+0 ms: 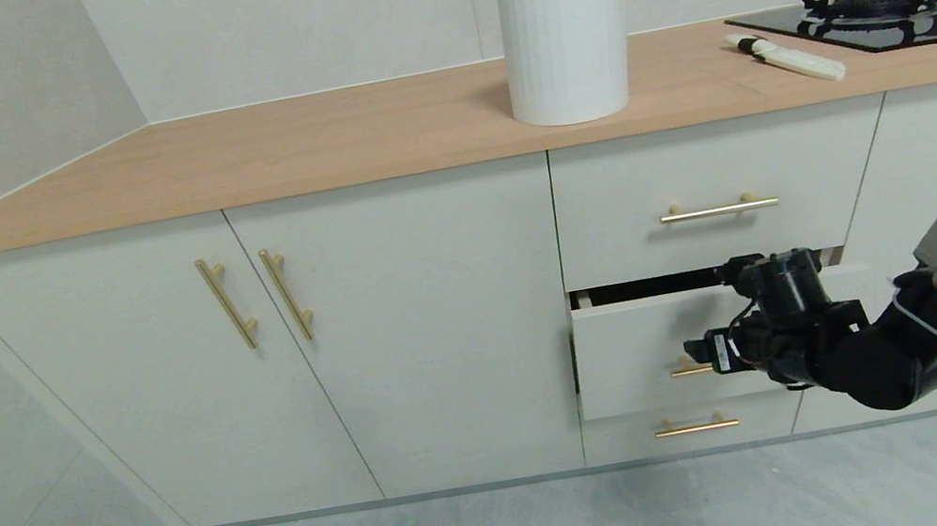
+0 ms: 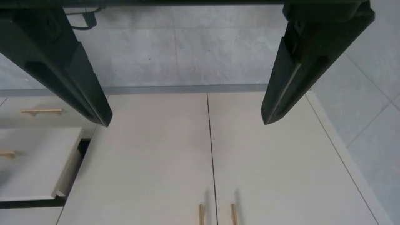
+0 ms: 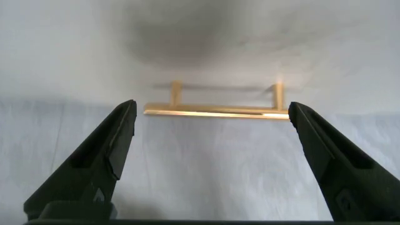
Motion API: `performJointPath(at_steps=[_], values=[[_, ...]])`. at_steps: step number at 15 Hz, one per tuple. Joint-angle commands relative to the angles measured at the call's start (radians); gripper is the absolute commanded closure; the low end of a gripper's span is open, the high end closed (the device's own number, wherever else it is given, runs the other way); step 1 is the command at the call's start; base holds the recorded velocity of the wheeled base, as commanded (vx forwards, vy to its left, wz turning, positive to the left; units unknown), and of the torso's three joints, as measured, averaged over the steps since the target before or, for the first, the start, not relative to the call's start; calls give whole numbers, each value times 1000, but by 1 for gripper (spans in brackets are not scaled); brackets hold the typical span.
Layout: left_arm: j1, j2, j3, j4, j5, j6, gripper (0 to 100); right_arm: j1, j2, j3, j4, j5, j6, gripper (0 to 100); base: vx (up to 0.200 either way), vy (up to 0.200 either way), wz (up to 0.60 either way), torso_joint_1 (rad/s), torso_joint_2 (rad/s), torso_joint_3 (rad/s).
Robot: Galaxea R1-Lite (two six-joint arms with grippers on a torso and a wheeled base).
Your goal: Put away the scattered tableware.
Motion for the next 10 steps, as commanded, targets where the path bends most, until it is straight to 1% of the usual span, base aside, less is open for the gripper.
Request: performJointPath(at_steps=[1, 2, 5, 7, 10], values=[[0, 0, 0, 0, 0, 0, 0, -13, 62, 3, -71, -1, 1, 0, 0, 0, 0, 0, 0, 0], [0, 0, 0, 0, 0, 0, 0, -17, 74, 1, -114, -1, 1, 0, 0, 0, 0, 0, 0, 0], [0, 0, 0, 0, 0, 0, 0, -35, 110, -24, -211, -47, 7, 0, 0, 0, 0, 0, 0, 0], [0, 0, 0, 0, 0, 0, 0, -44, 119, -33, -238, -53, 9, 0, 0, 0, 0, 0, 0, 0], [0, 0, 0, 0, 0, 0, 0, -55, 128, -62, -241, -55, 32, 0, 0, 0, 0, 0, 0, 0]])
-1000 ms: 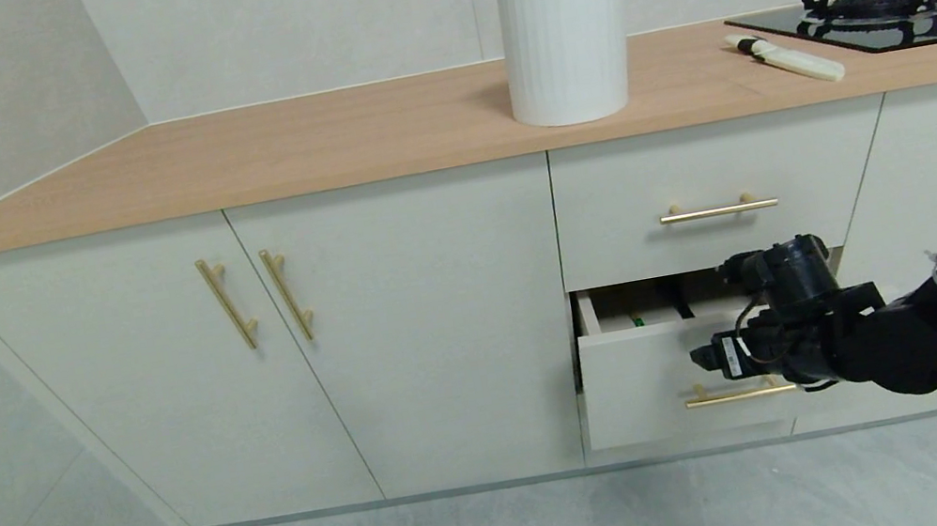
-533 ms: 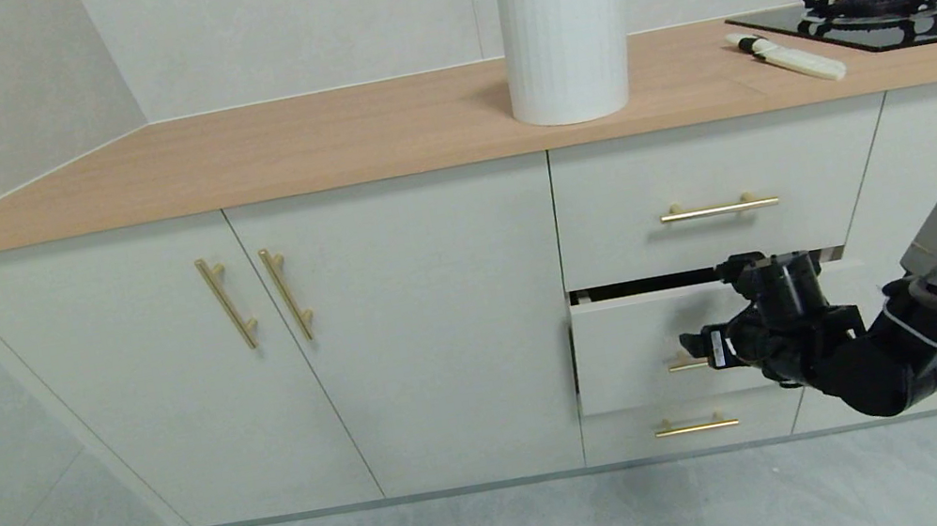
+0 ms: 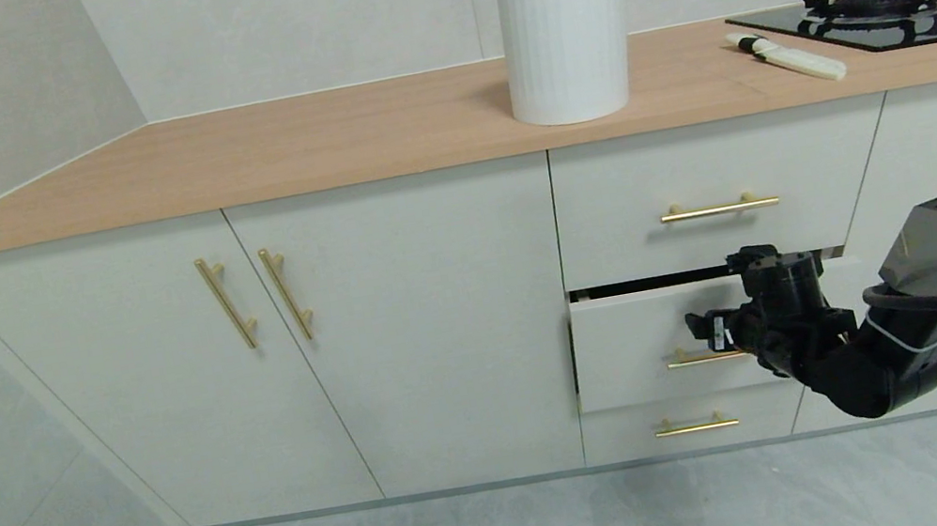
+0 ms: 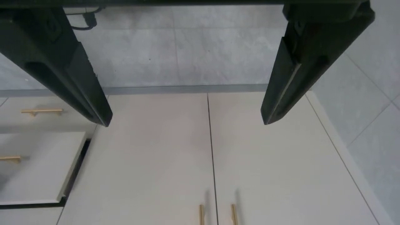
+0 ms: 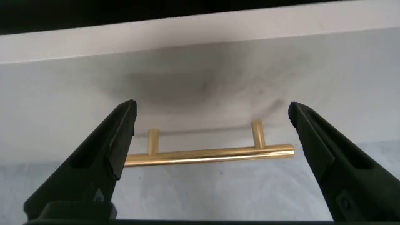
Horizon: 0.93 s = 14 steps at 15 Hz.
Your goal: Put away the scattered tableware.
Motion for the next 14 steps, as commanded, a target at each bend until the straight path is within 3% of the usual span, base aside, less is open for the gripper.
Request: performJointPath(at_steps=[1, 8, 14], values=[[0, 0, 0, 0, 0, 0, 0, -11, 16, -27, -1, 0, 15, 0, 0, 0, 0, 0, 0, 0], [0, 0, 0, 0, 0, 0, 0, -37, 90, -165, -1, -55, 90, 0, 0, 0, 0, 0, 0, 0], [0, 0, 0, 0, 0, 0, 0, -41, 96, -184, -1, -63, 96, 0, 0, 0, 0, 0, 0, 0]])
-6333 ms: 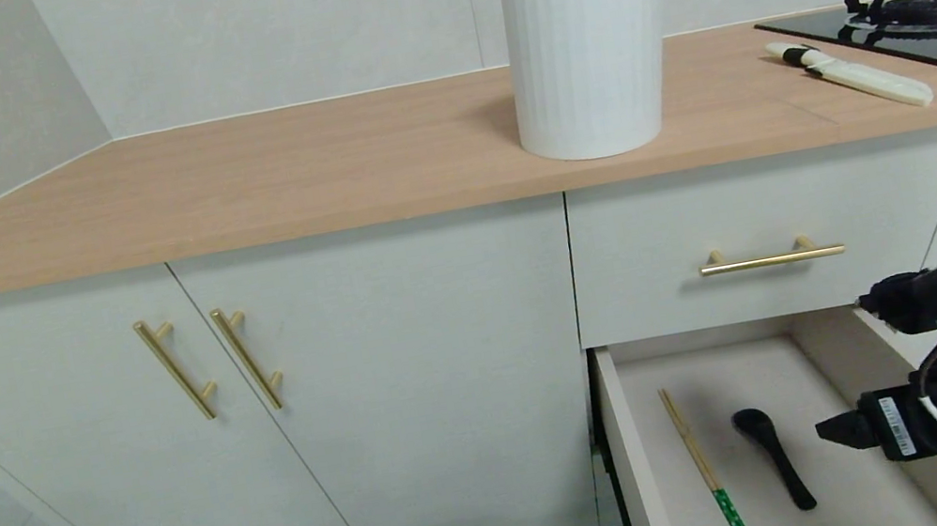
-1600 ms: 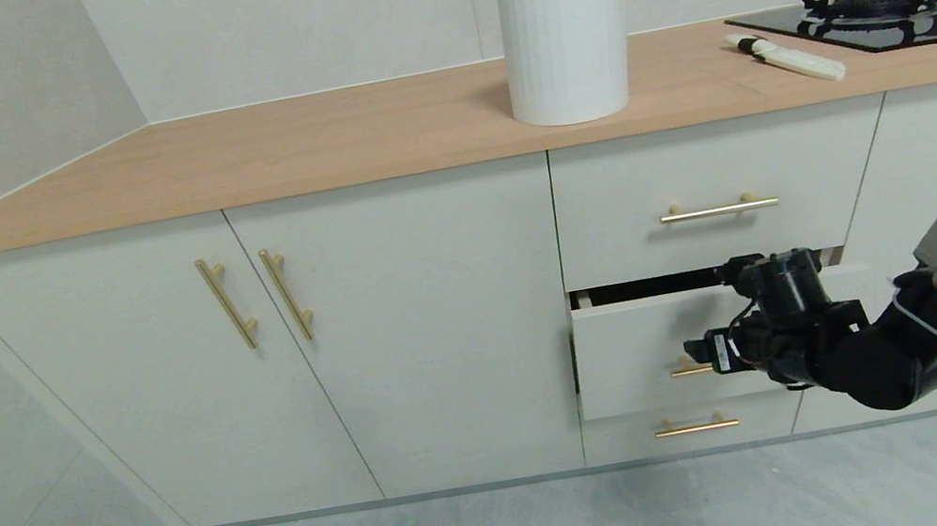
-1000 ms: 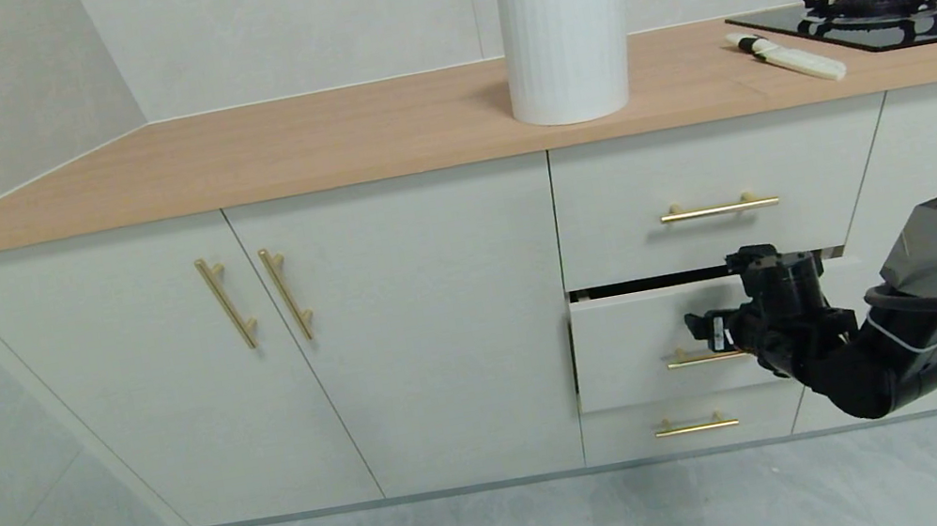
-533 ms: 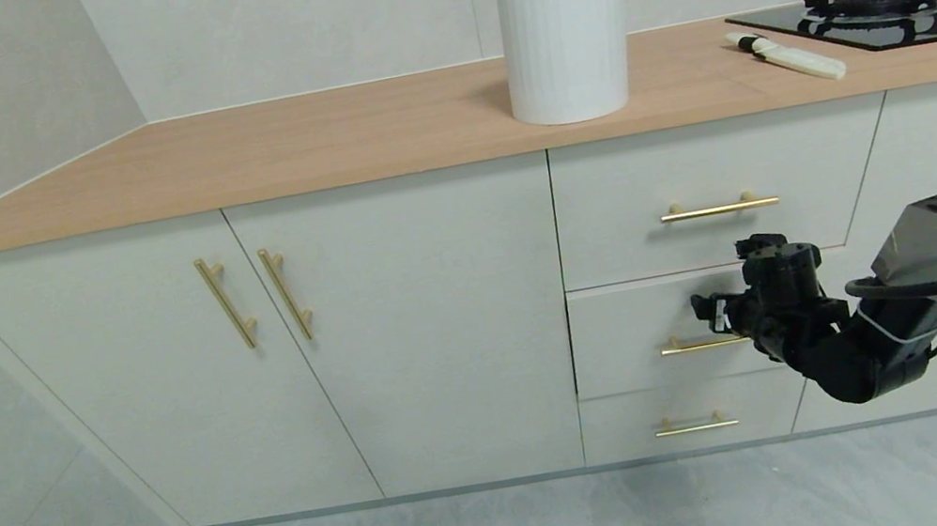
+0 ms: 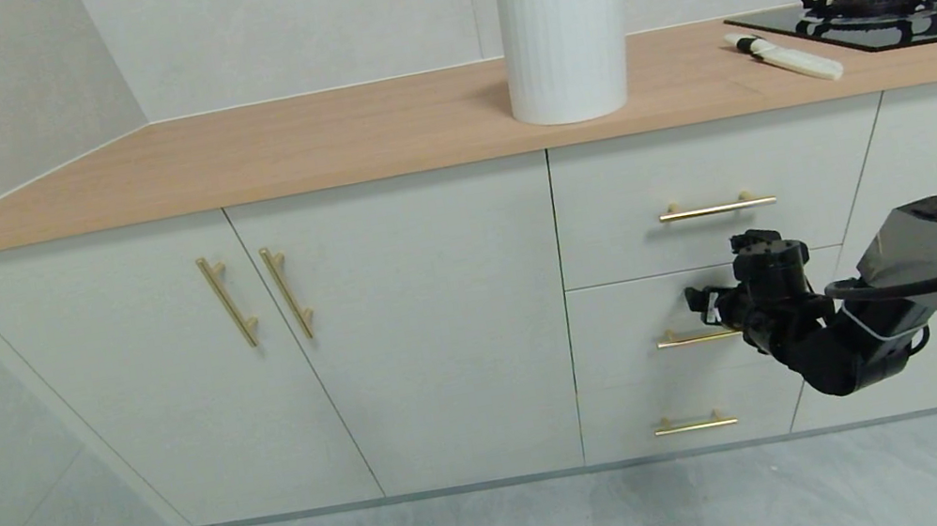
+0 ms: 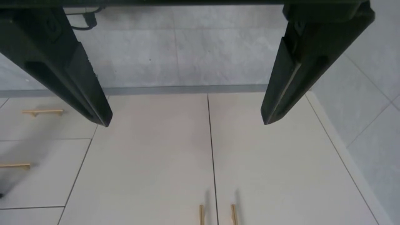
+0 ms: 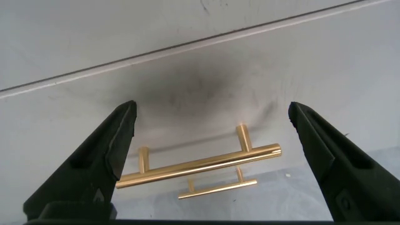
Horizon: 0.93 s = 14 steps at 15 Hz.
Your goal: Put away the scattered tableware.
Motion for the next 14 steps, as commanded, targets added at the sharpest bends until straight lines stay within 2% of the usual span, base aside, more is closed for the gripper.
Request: performJointPath(at_steps=[1, 3, 6, 9, 11, 12, 13, 14], values=[[0, 0, 0, 0, 0, 0, 0, 0, 1, 0, -4, -2, 1, 0, 0, 0, 0, 0, 0, 0], [0, 0, 0, 0, 0, 0, 0, 0, -19, 26, -2, -2, 2, 0, 0, 0, 0, 0, 0, 0], [0, 0, 0, 0, 0, 0, 0, 6, -181, 198, 19, 48, -5, 0, 0, 0, 0, 0, 0, 0], [0, 0, 0, 0, 0, 0, 0, 7, -463, 432, 25, 128, -73, 0, 0, 0, 0, 0, 0, 0], [0, 0, 0, 0, 0, 0, 0, 7, -640, 520, 36, 119, -77, 0, 0, 0, 0, 0, 0, 0], [0, 0, 0, 0, 0, 0, 0, 12, -812, 609, 51, 100, -85, 0, 0, 0, 0, 0, 0, 0], [0, 0, 0, 0, 0, 0, 0, 13, -862, 639, 51, 94, -88, 0, 0, 0, 0, 0, 0, 0], [0, 0, 0, 0, 0, 0, 0, 12, -1051, 744, 55, 79, -100, 0, 0, 0, 0, 0, 0, 0]])
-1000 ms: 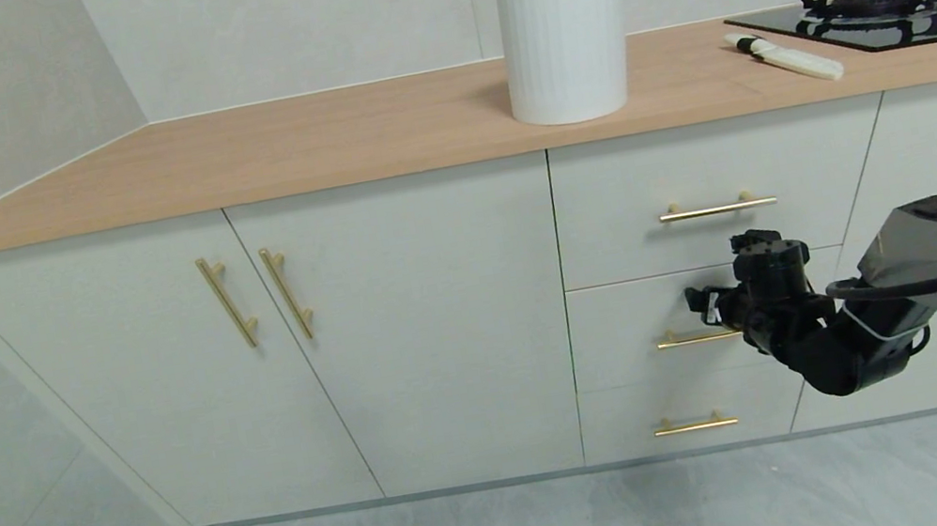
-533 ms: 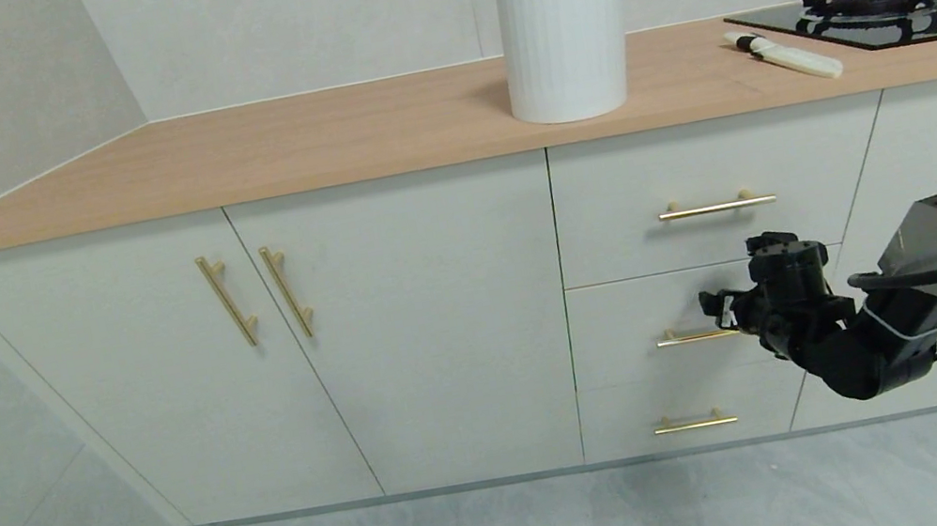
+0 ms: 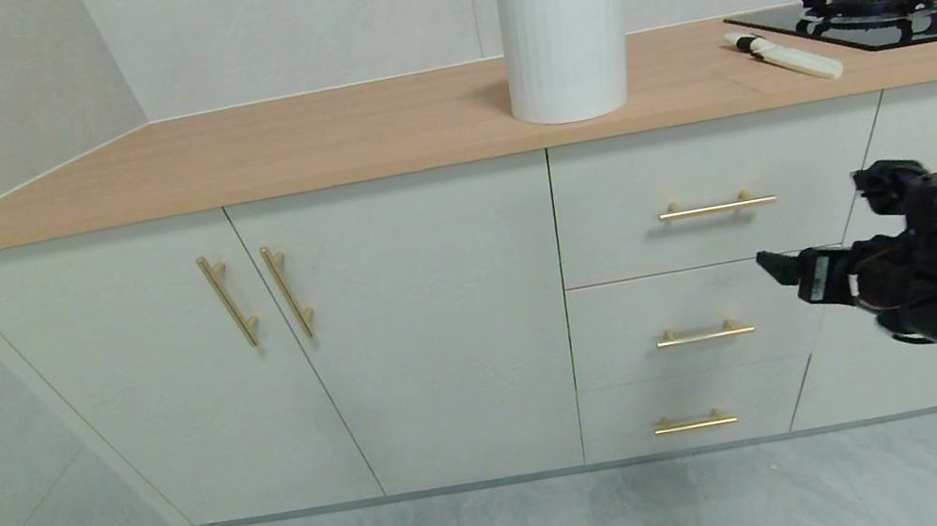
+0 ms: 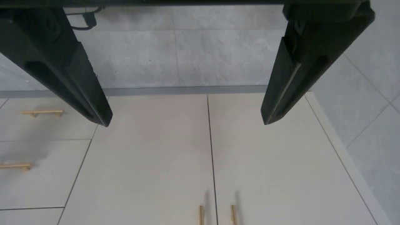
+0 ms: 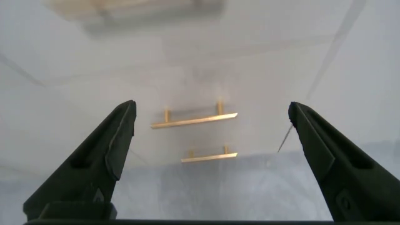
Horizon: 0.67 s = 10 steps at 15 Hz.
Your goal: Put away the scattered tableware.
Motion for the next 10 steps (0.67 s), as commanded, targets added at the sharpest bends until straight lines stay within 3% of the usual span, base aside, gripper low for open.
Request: performJointPath(at_steps=[1, 4, 6, 7, 8, 10], values=[[0, 0, 0, 0, 0, 0, 0, 1, -456, 232, 14, -20, -34, 0, 0, 0, 0, 0, 0, 0], [0, 0, 0, 0, 0, 0, 0, -63, -895, 369, 171, -12, -155, 0, 0, 0, 0, 0, 0, 0], [0, 0, 0, 0, 0, 0, 0, -63, -1165, 338, 465, -3, -166, 0, 0, 0, 0, 0, 0, 0], [0, 0, 0, 0, 0, 0, 0, -62, -1212, 321, 528, -3, -166, 0, 0, 0, 0, 0, 0, 0], [0, 0, 0, 0, 0, 0, 0, -55, -1390, 240, 798, -2, -166, 0, 0, 0, 0, 0, 0, 0], [0, 0, 0, 0, 0, 0, 0, -60, -1530, 180, 999, 32, -166, 0, 0, 0, 0, 0, 0, 0]])
